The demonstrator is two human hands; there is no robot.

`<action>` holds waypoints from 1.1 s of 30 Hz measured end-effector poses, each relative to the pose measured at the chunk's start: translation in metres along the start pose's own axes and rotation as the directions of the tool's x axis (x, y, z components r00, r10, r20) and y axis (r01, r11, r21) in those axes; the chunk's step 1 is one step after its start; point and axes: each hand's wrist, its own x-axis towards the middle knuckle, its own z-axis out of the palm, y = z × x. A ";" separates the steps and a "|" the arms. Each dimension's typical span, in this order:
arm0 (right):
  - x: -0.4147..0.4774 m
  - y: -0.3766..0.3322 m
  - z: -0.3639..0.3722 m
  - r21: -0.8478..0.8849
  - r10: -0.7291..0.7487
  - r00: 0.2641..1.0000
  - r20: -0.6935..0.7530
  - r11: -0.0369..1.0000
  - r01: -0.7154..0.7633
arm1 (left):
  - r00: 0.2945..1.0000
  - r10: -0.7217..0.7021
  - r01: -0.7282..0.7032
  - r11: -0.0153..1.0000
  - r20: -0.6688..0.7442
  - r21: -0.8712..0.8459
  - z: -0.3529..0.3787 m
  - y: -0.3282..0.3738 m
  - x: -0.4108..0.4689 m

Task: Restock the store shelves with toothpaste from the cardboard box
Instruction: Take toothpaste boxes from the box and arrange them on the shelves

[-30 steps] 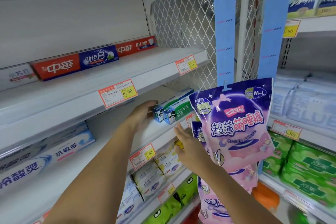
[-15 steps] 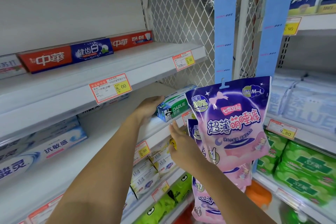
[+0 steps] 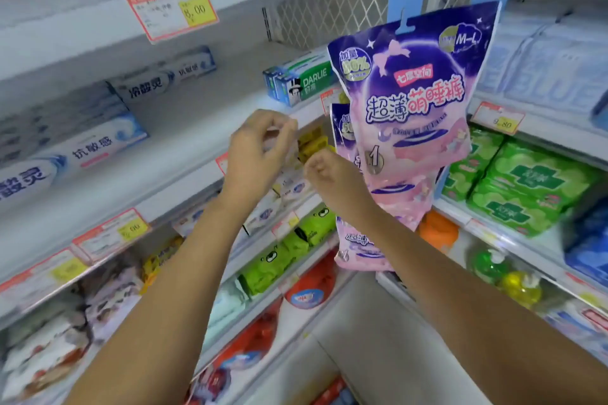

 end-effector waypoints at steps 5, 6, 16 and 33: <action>-0.076 0.071 0.046 -0.091 0.162 0.987 0.013 0.983 -0.160 | 0.945 -0.268 0.292 0.950 0.188 -0.111 0.019 -0.047 -0.153; -0.093 0.090 0.058 -0.105 0.213 0.976 0.040 0.972 -0.208 | 0.906 -0.364 0.391 0.915 0.216 -0.098 0.024 -0.062 -0.183; -0.264 0.289 0.199 -0.561 0.765 0.522 0.378 0.638 -0.527 | 0.281 -0.885 0.880 0.392 0.371 0.269 0.086 -0.216 -0.446; -0.380 0.498 0.337 -0.756 0.700 0.335 0.631 0.652 0.059 | -0.014 -0.777 0.737 0.417 0.629 0.532 0.252 -0.384 -0.654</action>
